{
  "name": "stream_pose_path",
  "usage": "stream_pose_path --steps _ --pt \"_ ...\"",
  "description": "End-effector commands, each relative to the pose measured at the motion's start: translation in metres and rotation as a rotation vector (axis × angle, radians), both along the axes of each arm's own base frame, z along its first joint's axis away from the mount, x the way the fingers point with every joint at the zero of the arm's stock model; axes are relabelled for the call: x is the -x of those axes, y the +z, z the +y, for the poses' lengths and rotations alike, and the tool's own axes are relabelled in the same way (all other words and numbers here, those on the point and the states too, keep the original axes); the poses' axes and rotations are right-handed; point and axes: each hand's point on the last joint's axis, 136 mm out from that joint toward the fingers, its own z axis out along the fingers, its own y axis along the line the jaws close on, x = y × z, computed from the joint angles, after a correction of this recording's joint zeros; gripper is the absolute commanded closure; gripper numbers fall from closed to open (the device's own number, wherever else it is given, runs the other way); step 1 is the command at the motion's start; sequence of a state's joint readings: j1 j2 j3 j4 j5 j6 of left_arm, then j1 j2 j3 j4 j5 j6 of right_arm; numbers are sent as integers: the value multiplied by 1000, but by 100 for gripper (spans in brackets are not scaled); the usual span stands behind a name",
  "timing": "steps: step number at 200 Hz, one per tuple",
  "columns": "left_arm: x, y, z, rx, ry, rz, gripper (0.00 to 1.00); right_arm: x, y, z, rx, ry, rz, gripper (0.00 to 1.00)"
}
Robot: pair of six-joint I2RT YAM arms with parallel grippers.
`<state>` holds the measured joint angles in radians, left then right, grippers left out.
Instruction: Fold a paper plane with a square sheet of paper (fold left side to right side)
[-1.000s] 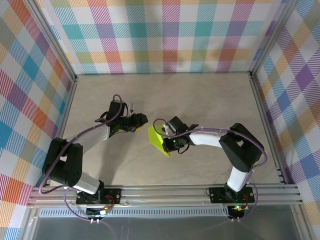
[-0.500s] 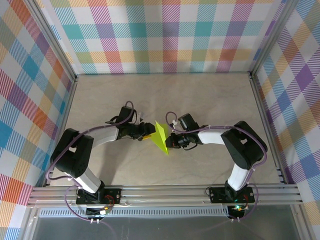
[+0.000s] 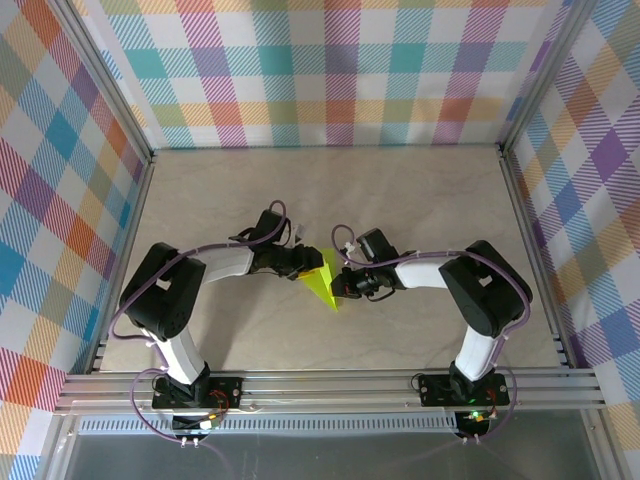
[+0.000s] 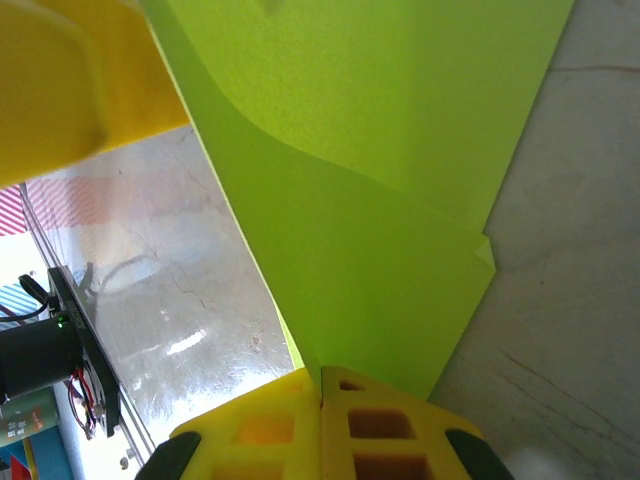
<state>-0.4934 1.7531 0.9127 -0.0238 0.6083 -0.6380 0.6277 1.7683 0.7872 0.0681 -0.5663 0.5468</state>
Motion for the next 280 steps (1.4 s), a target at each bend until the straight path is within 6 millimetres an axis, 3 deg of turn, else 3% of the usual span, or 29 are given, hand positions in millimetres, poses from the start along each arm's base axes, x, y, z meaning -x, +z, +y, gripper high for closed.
stream_pose_path --steps 1,157,228,280 --pt "-3 -2 -6 -10 -10 -7 56 3 -4 -1 -12 3 27 97" --pt "-5 -32 -1 -118 -25 45 55 3 -4 3 -24 19 30 92" --pt "-1 -38 1 -153 -37 52 55 -6 21 6 -74 11 -4 74" --pt "-1 -37 0 -148 -37 45 55 -16 36 -8 -121 -28 -5 58"
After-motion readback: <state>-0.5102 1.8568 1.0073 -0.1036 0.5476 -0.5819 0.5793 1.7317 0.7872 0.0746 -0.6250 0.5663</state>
